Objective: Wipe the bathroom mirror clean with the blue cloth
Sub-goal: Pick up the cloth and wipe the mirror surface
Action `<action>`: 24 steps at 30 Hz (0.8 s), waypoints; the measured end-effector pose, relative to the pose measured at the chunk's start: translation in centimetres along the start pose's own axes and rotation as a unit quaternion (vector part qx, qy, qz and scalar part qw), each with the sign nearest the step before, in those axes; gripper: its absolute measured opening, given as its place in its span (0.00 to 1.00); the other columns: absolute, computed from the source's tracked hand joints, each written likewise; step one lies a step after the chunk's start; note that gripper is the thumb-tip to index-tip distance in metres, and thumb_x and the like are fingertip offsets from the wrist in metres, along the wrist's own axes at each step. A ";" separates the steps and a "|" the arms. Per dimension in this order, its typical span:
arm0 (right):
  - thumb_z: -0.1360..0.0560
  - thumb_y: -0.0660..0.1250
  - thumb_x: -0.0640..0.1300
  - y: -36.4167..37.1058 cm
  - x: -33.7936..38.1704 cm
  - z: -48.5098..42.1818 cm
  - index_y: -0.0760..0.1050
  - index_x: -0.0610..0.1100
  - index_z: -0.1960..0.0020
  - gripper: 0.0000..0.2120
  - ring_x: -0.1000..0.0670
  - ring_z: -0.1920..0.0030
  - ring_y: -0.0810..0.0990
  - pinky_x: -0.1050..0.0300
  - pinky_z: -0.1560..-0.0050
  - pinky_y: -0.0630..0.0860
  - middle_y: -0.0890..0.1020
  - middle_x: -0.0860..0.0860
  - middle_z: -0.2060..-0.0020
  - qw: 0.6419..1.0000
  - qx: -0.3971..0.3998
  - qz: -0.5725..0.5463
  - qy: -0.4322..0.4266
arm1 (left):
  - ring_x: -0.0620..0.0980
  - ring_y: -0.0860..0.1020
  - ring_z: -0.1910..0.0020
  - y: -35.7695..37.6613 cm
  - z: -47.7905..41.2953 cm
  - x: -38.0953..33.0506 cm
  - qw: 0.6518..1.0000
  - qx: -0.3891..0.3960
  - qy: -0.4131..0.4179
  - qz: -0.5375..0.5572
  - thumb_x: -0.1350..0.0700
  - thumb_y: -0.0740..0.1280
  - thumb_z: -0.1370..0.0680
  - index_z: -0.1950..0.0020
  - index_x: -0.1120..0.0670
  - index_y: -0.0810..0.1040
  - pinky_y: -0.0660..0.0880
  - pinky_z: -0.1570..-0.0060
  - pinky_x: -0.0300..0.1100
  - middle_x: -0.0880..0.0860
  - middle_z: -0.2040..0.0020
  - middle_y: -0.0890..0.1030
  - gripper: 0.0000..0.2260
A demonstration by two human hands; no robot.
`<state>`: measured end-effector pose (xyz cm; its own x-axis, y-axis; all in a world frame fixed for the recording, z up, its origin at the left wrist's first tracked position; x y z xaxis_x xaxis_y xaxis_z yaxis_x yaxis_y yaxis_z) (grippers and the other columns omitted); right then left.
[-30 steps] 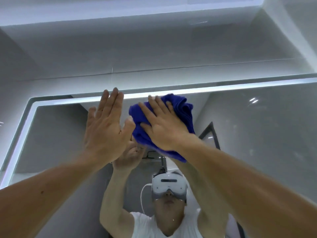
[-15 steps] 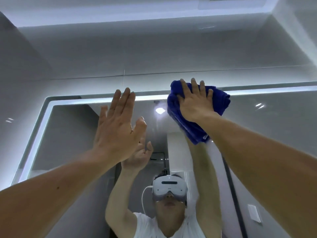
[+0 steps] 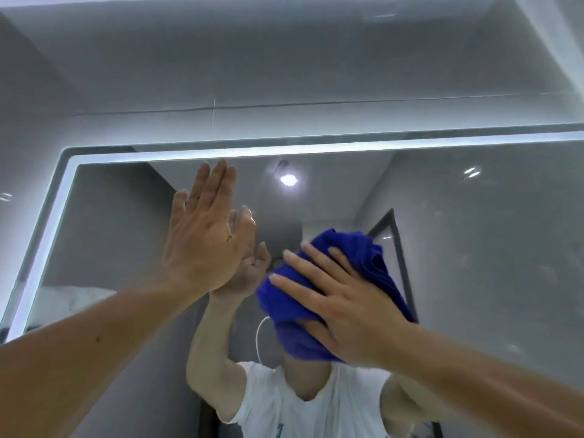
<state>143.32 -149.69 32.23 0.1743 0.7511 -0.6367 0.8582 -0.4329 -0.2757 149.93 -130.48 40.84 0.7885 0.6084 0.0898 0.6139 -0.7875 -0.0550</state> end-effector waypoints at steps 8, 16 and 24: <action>0.17 0.47 0.53 -2.9 -10.1 -1.5 0.45 0.56 0.21 0.25 0.45 0.22 0.47 0.46 0.25 0.40 0.53 0.50 0.21 0.958 -0.058 -0.006 0.281 | 0.42 0.39 0.22 0.4 3.9 -0.4 0.999 0.037 -0.017 -0.007 0.42 0.44 0.24 0.19 0.51 0.48 0.41 0.23 0.50 0.46 0.19 0.45 0.33; 0.17 0.45 0.58 -1.5 -1.8 -5.4 0.44 0.54 0.21 0.27 0.41 0.22 0.46 0.41 0.24 0.41 0.51 0.47 0.21 0.954 -0.084 -0.032 0.285 | 0.41 0.40 0.22 0.3 6.4 -1.2 0.999 -0.005 -0.022 0.029 0.43 0.45 0.22 0.19 0.51 0.49 0.41 0.23 0.48 0.47 0.19 0.47 0.31; 0.17 0.45 0.58 2.8 6.5 6.8 0.52 0.52 0.21 0.26 0.41 0.22 0.51 0.39 0.24 0.48 0.57 0.47 0.22 0.995 -0.010 -0.001 0.099 | 0.40 0.38 0.23 0.0 10.1 -2.5 0.998 0.021 -0.044 0.036 0.45 0.46 0.22 0.19 0.51 0.47 0.39 0.24 0.48 0.46 0.19 0.45 0.31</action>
<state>143.61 -149.45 22.43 0.2621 0.8369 -0.4806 0.8678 -0.4222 -0.2619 148.30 -130.99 30.52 0.8301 0.5576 -0.0036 0.5545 -0.8262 -0.0995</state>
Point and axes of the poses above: each hand's wrist, its own z-axis away from the middle knuckle, its own y-axis out of the palm, x = y × z, the point moved 4 cm from there along -z, towards the middle knuckle
